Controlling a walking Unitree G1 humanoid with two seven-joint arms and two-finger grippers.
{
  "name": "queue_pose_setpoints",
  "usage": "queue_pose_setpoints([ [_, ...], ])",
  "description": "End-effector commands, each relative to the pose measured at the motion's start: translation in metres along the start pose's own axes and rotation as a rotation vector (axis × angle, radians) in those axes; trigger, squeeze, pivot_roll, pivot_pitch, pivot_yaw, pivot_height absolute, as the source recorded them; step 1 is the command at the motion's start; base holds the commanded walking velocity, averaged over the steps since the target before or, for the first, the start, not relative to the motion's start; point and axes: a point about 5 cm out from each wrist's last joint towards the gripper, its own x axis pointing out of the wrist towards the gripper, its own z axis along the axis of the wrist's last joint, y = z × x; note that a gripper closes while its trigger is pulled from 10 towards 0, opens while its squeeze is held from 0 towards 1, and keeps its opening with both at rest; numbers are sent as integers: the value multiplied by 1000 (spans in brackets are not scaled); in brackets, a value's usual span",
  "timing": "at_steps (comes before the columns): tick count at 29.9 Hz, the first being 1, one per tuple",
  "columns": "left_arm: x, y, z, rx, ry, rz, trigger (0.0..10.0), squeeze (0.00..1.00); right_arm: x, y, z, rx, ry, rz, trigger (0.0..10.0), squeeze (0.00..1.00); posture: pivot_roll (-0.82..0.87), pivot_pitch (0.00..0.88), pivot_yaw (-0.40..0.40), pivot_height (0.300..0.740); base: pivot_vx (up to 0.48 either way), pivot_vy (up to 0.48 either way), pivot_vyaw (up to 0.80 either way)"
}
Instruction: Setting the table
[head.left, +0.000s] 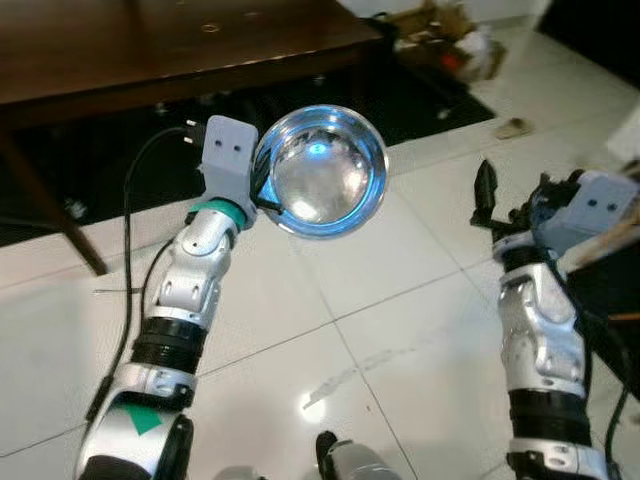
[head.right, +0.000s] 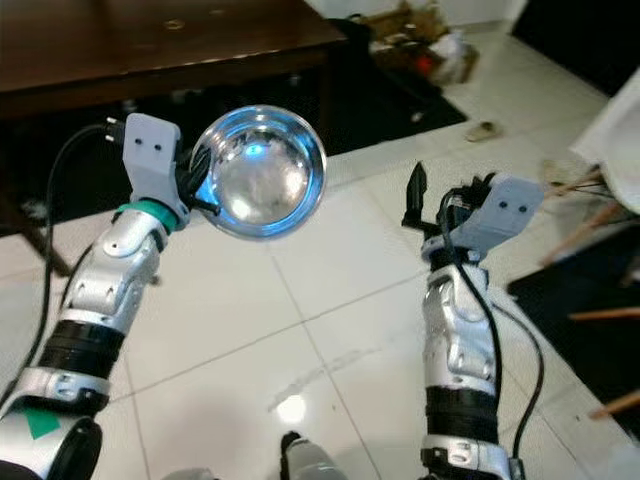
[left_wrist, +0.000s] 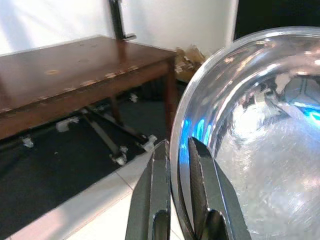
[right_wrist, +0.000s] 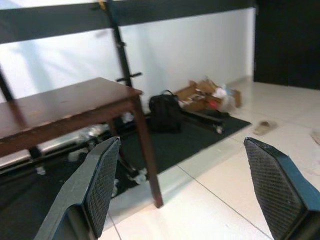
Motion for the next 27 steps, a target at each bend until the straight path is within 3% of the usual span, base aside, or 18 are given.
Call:
queue_pose_setpoints([
  [1,1,-2,0,-6,-3,-8,10000,0,-2,-2,-3,8,17,-11,10000,0,90,7,42,740,0,0,-800],
  [27,2,-6,0,-6,-15,-38,10000,0,-2,-5,0,1,13,-21,10000,0,80,6,43,740,0,0,-800],
])
